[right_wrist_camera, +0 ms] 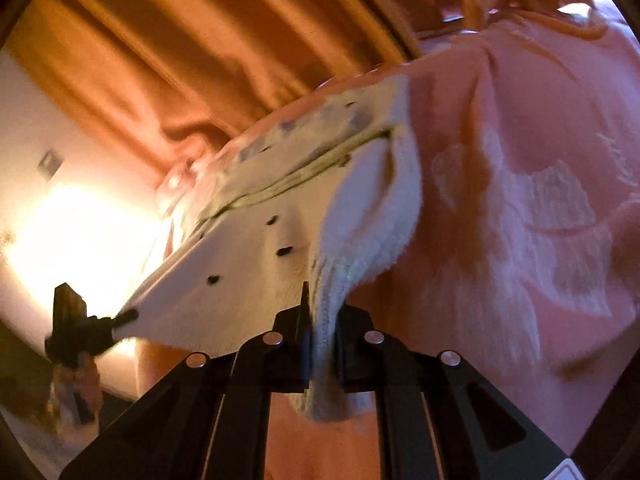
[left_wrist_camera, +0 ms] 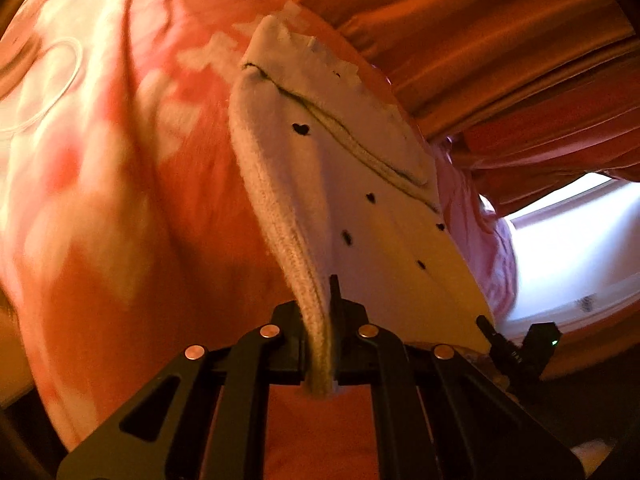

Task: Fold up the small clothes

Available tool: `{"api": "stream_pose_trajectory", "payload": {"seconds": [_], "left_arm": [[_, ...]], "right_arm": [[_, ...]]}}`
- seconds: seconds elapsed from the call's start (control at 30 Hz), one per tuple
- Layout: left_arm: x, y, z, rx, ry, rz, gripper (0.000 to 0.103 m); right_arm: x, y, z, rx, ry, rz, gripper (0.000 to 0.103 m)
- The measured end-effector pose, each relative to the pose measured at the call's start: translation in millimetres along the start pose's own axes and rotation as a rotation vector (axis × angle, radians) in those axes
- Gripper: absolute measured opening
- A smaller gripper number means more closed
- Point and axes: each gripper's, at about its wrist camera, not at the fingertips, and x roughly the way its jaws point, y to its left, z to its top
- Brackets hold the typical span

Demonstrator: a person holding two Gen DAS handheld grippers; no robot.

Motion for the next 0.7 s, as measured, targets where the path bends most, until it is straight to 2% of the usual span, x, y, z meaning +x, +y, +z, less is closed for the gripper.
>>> {"api": "stream_pose_trajectory", "payload": {"seconds": [0.07,0.13,0.23,0.27,0.3,0.33,0.4,0.47,0.5,0.57,0.63,0.67,0.7], "left_arm": [[-14,-9,1,0.025,-0.021,0.002,0.007],[-24,-24,22,0.073,-0.063,0.0,0.007],[-23,-57,82,0.224,-0.157,-0.003,0.007],[-14,-68,111,0.279,-0.211,0.028,0.007],[-6,-73,133,0.296,-0.253,0.056,0.008],[7,-78,155,0.311,-0.279,0.066,0.008],[50,-77,202,0.315,-0.328,0.12,0.009],[107,-58,239,0.27,-0.316,0.171,0.012],[134,-41,251,0.224,-0.296,0.206,0.013],[163,-16,259,0.143,-0.27,0.289,0.014],[169,-1,253,0.121,-0.282,0.274,0.018],[169,1,249,0.138,-0.295,0.264,0.024],[167,1,244,0.158,-0.313,0.267,0.043]], "right_arm": [[-19,7,-2,0.006,-0.026,0.077,0.009],[-32,15,14,-0.006,-0.091,0.122,0.009],[-23,19,74,-0.055,-0.226,0.183,0.009],[-11,14,103,-0.055,-0.278,0.183,0.01],[8,7,132,-0.052,-0.306,0.165,0.011],[20,0,148,-0.04,-0.31,0.162,0.013],[73,-26,193,0.048,-0.321,0.142,0.022],[116,-50,217,0.125,-0.337,0.029,0.038],[131,-58,221,0.143,-0.347,-0.031,0.038],[149,-69,222,0.175,-0.354,-0.111,0.039],[149,-70,215,0.16,-0.348,-0.095,0.043],[147,-67,211,0.122,-0.348,-0.1,0.055],[144,-63,206,0.08,-0.348,-0.124,0.062]]}}
